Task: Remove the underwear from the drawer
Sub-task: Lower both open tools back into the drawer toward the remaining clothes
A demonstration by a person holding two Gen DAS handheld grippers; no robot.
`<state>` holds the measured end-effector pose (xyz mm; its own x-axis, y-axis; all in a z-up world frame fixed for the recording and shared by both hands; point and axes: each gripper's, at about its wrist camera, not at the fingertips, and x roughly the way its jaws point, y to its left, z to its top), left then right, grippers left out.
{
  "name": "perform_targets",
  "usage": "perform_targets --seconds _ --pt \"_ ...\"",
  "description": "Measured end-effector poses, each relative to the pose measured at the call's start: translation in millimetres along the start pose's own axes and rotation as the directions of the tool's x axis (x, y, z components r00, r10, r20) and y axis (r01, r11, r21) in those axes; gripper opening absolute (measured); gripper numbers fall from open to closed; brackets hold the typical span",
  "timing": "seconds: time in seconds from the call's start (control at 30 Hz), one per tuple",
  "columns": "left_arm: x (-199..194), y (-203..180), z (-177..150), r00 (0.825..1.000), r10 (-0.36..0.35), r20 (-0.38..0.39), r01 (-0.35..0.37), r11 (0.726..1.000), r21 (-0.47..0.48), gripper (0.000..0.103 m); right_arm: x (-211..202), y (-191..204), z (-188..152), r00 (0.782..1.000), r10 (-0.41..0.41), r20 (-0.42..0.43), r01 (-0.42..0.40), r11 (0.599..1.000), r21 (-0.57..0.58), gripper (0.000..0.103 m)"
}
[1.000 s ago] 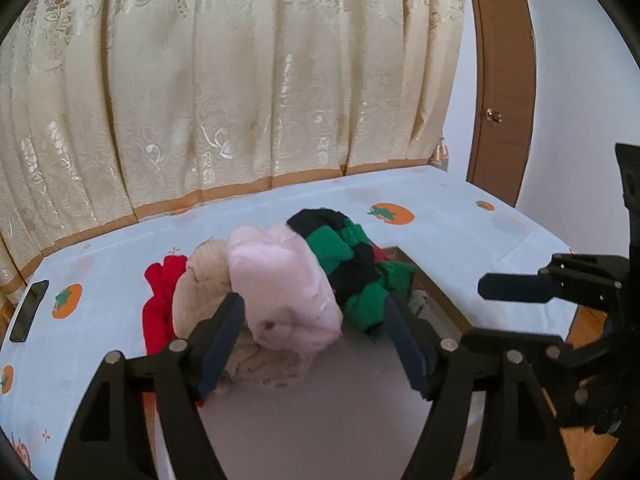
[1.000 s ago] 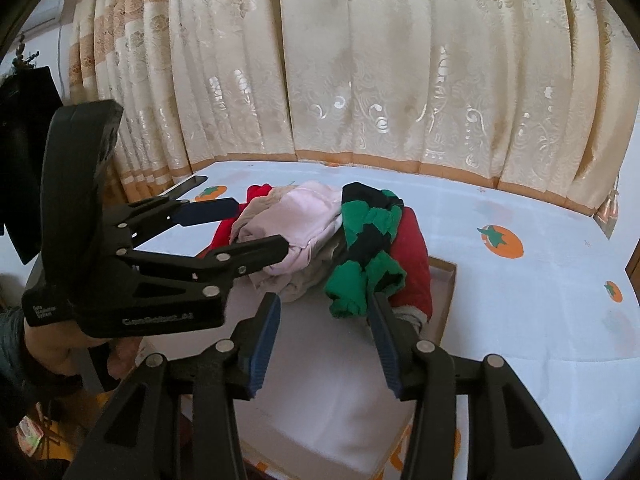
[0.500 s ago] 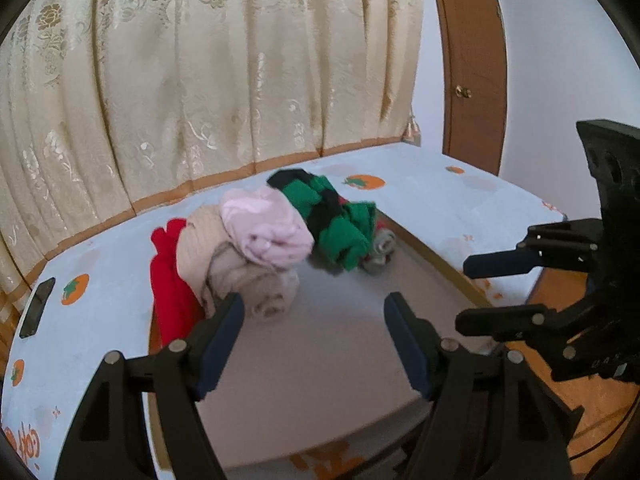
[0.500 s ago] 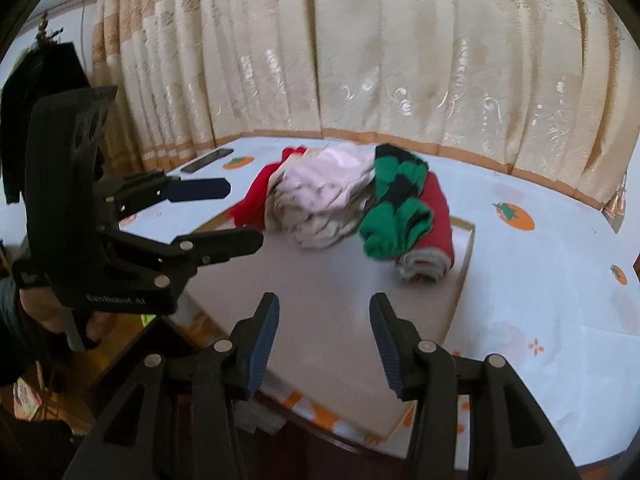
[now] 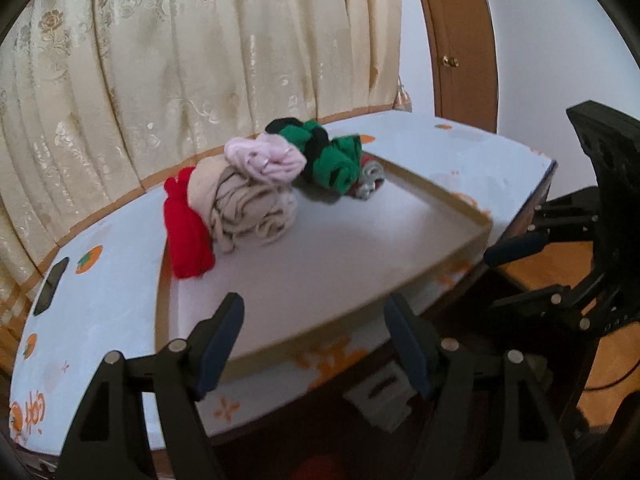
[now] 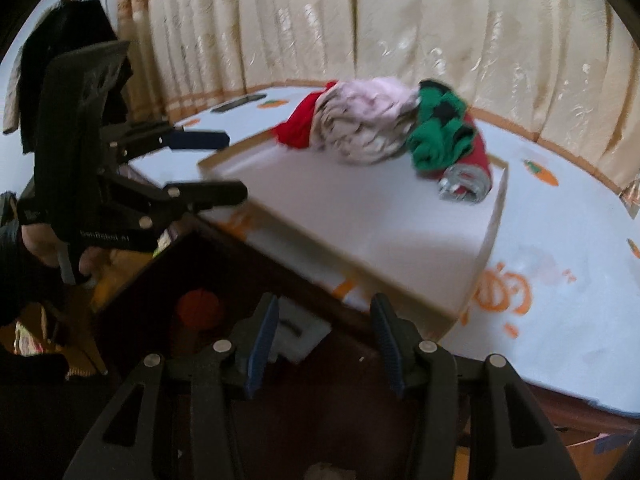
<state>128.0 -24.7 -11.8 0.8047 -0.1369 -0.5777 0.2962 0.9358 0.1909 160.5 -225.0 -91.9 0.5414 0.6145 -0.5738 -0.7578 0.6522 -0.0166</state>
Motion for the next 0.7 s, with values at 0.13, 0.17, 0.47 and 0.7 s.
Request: perform_targets --seconds 0.13,0.17,0.47,0.7 --pt "-6 2 -16 1.000 -0.003 -0.022 0.003 1.000 -0.012 0.073 11 11 -15 0.999 0.022 -0.034 -0.023 0.999 -0.023 0.051" --pt "-7 2 -19 1.000 -0.003 -0.025 0.002 1.000 -0.016 0.073 14 13 -18 0.999 0.026 -0.041 -0.027 0.999 -0.021 0.051" --pt "-8 1 -65 0.992 0.004 -0.125 -0.008 1.000 -0.025 0.073 34 34 -40 0.993 0.053 -0.108 -0.063 0.994 -0.091 0.051" --pt "8 -1 -96 0.974 -0.004 -0.228 0.000 1.000 -0.019 0.073 54 37 -48 0.986 0.040 -0.163 -0.059 0.992 -0.113 0.051"
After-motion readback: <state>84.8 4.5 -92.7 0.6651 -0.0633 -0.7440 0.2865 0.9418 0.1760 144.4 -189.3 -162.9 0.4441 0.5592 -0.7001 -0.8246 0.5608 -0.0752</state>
